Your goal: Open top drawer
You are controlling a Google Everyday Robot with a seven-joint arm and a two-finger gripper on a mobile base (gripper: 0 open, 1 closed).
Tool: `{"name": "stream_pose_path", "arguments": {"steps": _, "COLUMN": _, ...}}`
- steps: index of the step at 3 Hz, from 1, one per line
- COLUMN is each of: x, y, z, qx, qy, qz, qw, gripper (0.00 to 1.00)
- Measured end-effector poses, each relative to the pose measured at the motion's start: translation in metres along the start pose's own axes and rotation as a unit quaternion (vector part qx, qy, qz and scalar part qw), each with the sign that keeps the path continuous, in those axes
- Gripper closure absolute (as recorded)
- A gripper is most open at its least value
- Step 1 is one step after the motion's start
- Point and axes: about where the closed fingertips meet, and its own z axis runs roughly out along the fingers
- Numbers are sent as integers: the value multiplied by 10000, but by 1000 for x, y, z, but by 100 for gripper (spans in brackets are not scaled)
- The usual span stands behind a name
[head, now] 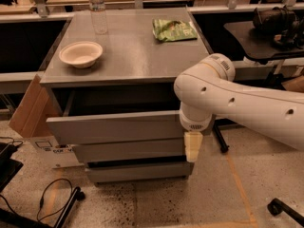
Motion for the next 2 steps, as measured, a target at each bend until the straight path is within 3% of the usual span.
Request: {"name": "stream_pose_path", "arguments": {"steps": 2, "x": 0, "y": -5, "z": 15, "qx": 58, "qy": -114, "qz": 30, "qw": 9999, "gripper": 0}}
